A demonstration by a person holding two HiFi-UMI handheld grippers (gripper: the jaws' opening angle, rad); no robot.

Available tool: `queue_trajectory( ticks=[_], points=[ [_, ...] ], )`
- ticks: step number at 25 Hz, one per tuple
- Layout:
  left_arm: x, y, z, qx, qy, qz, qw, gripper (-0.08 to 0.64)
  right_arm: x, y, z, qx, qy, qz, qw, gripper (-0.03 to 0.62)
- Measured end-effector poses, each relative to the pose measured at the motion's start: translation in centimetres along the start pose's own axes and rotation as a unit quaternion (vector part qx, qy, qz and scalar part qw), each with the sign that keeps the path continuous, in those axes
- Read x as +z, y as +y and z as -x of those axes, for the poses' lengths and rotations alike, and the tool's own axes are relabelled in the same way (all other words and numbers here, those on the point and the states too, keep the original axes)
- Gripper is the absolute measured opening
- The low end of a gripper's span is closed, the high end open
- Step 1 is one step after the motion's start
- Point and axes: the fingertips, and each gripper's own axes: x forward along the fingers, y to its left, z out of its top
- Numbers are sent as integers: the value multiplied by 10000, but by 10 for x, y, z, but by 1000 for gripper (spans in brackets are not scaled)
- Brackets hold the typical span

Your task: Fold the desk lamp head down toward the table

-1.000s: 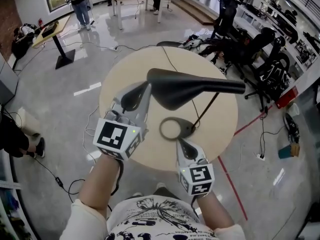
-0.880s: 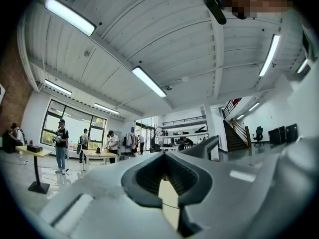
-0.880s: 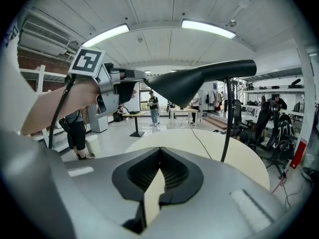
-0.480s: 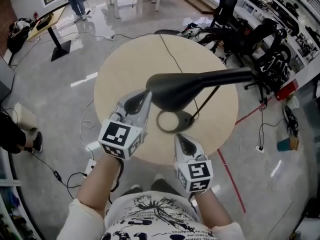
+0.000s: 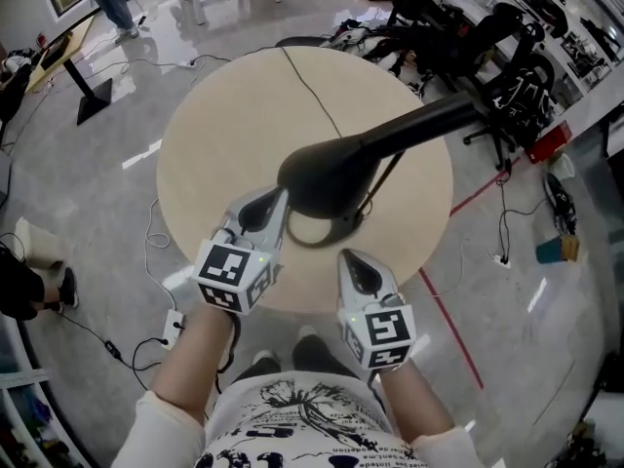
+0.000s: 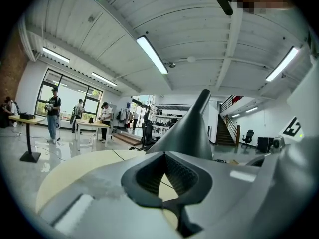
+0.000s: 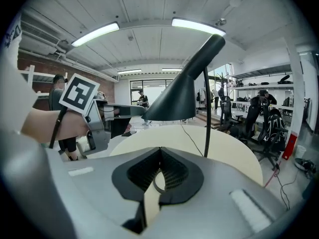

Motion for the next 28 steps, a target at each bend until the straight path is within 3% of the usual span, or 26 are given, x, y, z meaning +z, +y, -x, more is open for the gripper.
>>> queue_trajectory(
  ticks=[4,11,15,22,28],
  points=[
    [-16,-8,-10,-138,112,73,9998,5,-6,-10,2,-148,24,-2,9999,9],
    [-16,-8,-14,-146,-59,241,9996,-2,-12,-23,8,-316,69,-90,9994,9],
    [-13,-8,-9,-167,5,105,9998,5,-5,-22,12,-374,-51,-82,9993,9],
    [26,-32,34,-277,-500,-278,9980,3,10,-23,25,-752,-427,-15,9963,9],
    [-6,-57,78,-406,-309,-97,9986,3,19,7,43,-825,-762,89,9936,9]
  ],
)
